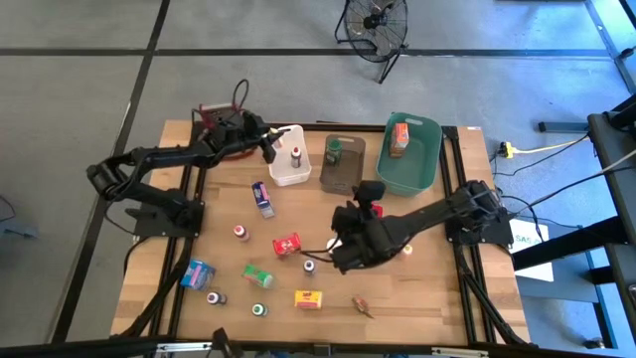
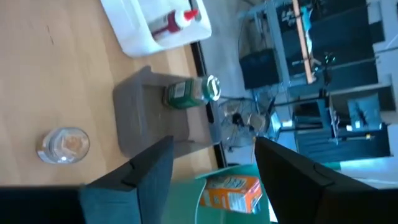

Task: Pick & Place Kitchen Items
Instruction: Put the bottom yellow food coloring into the white bin

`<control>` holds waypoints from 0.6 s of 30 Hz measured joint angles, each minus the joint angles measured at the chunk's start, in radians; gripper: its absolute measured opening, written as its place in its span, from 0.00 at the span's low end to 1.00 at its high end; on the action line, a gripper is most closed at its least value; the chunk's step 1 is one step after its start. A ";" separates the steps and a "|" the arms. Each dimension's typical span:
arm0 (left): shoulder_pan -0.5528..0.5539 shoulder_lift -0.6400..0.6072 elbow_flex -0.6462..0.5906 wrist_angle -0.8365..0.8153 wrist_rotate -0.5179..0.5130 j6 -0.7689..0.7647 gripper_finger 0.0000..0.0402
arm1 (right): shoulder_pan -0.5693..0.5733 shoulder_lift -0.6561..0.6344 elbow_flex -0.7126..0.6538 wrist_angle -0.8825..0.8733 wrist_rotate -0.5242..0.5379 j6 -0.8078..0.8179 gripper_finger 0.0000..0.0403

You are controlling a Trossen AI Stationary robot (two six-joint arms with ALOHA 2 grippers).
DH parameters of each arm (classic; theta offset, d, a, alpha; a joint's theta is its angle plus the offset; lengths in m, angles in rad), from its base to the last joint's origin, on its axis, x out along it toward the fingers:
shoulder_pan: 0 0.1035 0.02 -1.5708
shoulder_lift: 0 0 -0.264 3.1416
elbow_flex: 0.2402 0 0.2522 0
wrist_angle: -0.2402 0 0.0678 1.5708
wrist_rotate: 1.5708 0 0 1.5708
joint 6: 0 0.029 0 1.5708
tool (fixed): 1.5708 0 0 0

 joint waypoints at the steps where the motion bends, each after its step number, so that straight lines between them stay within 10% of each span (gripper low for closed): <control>1: -0.017 0.000 0.000 -0.001 -0.023 0.000 0.27 | -0.005 0.000 -0.010 0.000 -0.006 0.011 0.56; 18: -0.142 0.095 0.000 0.079 -0.309 -0.189 0.27 | -0.017 0.000 -0.055 0.001 -0.042 0.067 0.56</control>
